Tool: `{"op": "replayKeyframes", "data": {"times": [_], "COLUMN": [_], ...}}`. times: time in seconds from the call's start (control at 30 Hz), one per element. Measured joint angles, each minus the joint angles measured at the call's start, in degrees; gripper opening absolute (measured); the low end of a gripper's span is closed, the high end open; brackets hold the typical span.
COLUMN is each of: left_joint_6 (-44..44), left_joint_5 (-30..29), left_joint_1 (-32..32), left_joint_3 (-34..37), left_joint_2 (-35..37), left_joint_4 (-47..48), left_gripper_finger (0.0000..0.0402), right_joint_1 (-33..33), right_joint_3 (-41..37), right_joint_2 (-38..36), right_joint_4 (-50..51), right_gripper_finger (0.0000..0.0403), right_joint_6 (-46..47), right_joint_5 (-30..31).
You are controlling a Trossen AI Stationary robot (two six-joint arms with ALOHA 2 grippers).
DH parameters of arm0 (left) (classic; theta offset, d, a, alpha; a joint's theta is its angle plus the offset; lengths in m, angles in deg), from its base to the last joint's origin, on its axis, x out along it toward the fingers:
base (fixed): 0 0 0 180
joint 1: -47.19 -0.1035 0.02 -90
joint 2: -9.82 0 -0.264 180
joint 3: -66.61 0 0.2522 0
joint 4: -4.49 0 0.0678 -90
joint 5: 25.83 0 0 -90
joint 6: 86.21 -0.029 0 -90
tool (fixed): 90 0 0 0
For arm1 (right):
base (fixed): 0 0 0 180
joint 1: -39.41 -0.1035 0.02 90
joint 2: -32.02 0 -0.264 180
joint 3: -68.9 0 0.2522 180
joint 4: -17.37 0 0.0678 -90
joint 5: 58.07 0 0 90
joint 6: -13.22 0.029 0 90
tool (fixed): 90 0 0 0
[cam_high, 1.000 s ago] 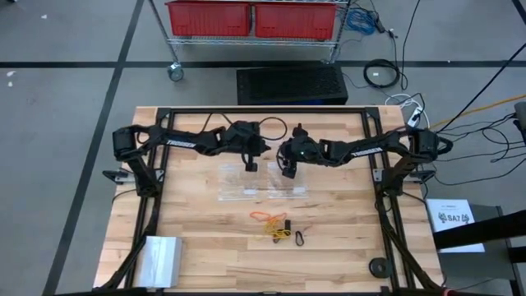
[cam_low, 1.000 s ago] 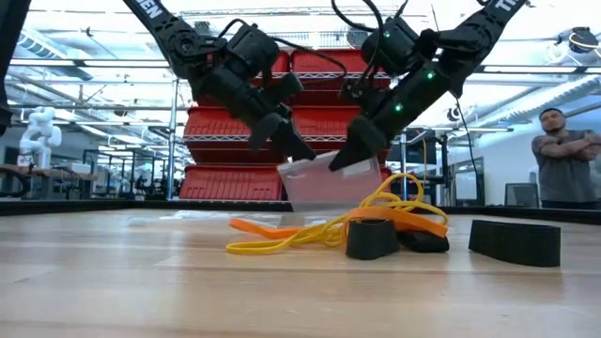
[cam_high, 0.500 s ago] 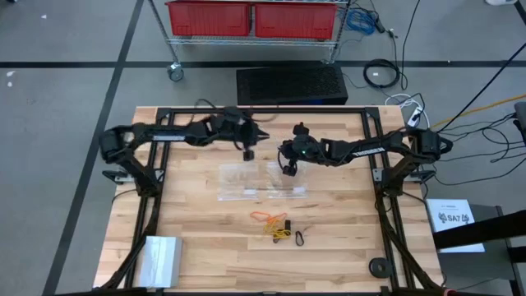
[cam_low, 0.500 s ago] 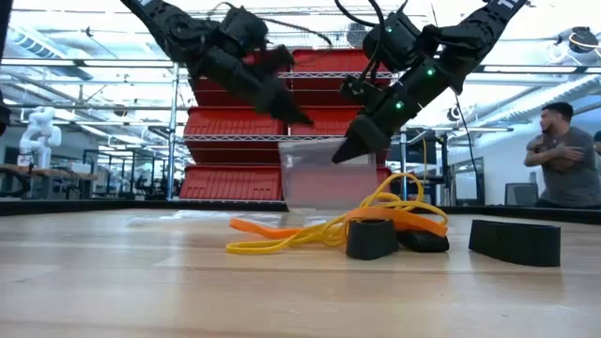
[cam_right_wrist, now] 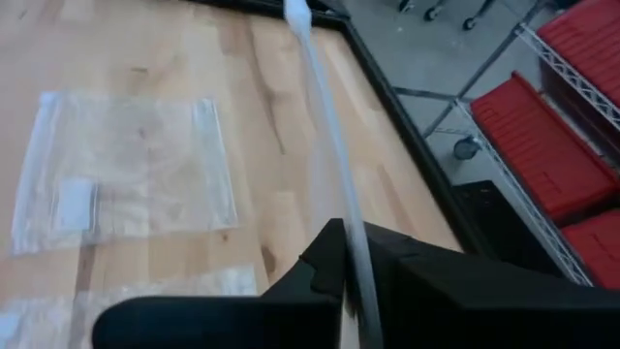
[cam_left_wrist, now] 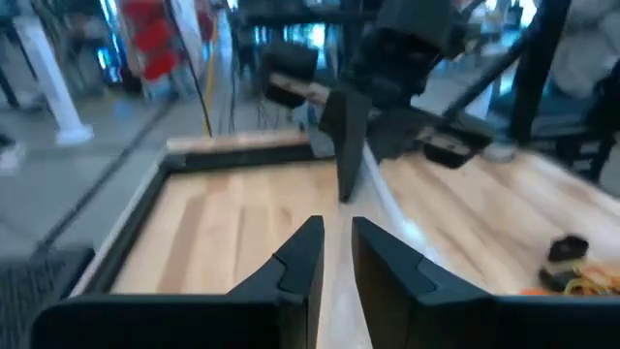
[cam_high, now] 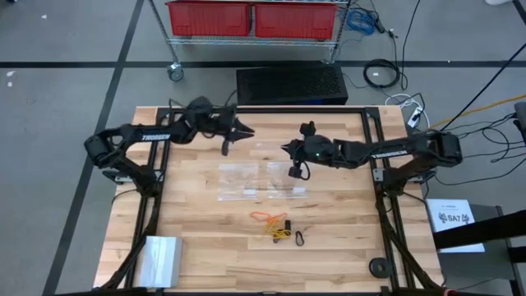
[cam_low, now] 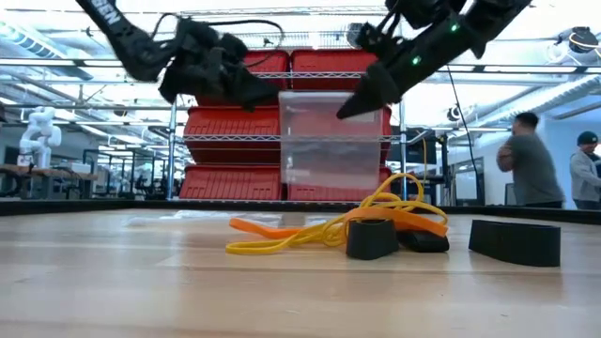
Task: Sort rubber bands
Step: Open the top zip bag
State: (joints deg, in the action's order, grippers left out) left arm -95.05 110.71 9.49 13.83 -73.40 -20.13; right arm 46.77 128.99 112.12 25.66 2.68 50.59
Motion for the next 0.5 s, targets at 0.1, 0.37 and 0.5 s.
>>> {"op": "replayKeyframes", "data": {"times": [0.1,0.37,0.5], "left_joint_6": [2.88,0.37,-0.52], "left_joint_5": [-0.18,-7.94,-10.78], "left_joint_1": [0.36,6.17,7.41], "left_joint_3": [3.61,4.40,4.40], "left_joint_2": [0.00,-0.42,-0.39], "left_joint_4": [-7.43,-7.77,-8.10], "left_gripper_finger": [0.0066,0.0066,0.0066], "right_joint_1": [-0.09,-0.42,-0.44], "right_joint_3": [0.00,0.00,0.00], "right_joint_2": [-2.00,-3.51,-3.51], "right_joint_4": [0.59,-0.37,-0.41], "right_gripper_finger": [0.0000,0.0000,0.0000], "right_joint_6": [0.65,0.51,0.87], "right_joint_5": [0.39,-1.17,-1.18]}}
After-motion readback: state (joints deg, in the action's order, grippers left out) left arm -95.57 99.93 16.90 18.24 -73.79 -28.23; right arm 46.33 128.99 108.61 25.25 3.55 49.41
